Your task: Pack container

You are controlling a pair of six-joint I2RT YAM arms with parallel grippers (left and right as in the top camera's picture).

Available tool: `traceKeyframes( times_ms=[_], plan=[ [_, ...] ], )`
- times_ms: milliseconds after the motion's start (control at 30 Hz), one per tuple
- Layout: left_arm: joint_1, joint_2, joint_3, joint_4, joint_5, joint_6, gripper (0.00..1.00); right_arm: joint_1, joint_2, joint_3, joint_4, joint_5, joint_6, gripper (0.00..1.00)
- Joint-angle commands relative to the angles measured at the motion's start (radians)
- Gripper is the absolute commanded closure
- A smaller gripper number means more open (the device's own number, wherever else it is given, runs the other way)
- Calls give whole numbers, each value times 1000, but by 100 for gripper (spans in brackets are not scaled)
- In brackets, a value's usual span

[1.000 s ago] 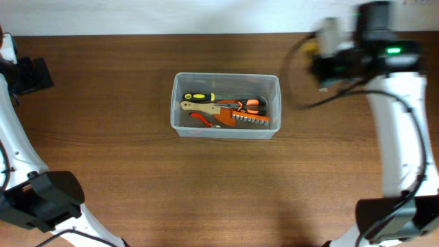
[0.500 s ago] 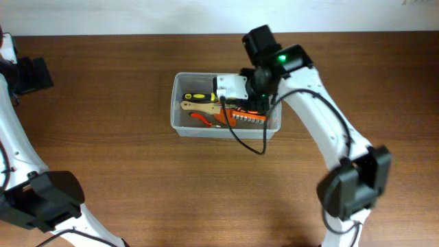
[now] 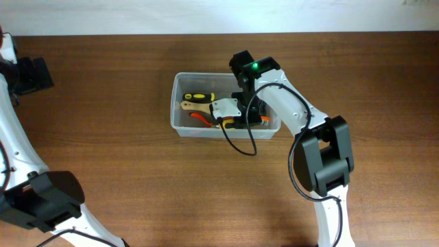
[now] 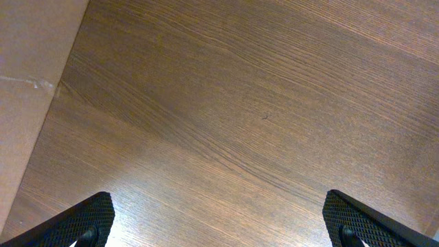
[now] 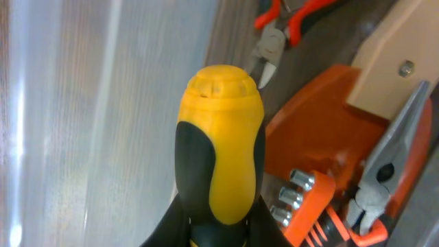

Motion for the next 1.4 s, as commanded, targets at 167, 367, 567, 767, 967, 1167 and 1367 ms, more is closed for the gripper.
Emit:
traceKeyframes(
  times_ms=[167,367,567,767,967,1167,1367],
  plan=[
    [3,-24,17,-1,7,-10,1,-13,-32,92,0,22,124,1],
    [3,-24,17,-1,7,-10,1,-34,-120,292,-50,22,393,1],
    [3,-24,17,-1,7,-10,1,-130,-220,509,-71,272,910,1],
    [3,-24,17,-1,7,-10,1,-380,-304,537,-76,293,1088,1],
    [3,-24,17,-1,7,-10,1,-624,-315,537,-188,180,1276,1],
    [3,-24,17,-1,7,-10,1,-723,-427,537,-209,26,1267,1],
    [3,-24,17,-1,7,-10,1,-713,-665,536,-209,-43,1262,1]
  ],
)
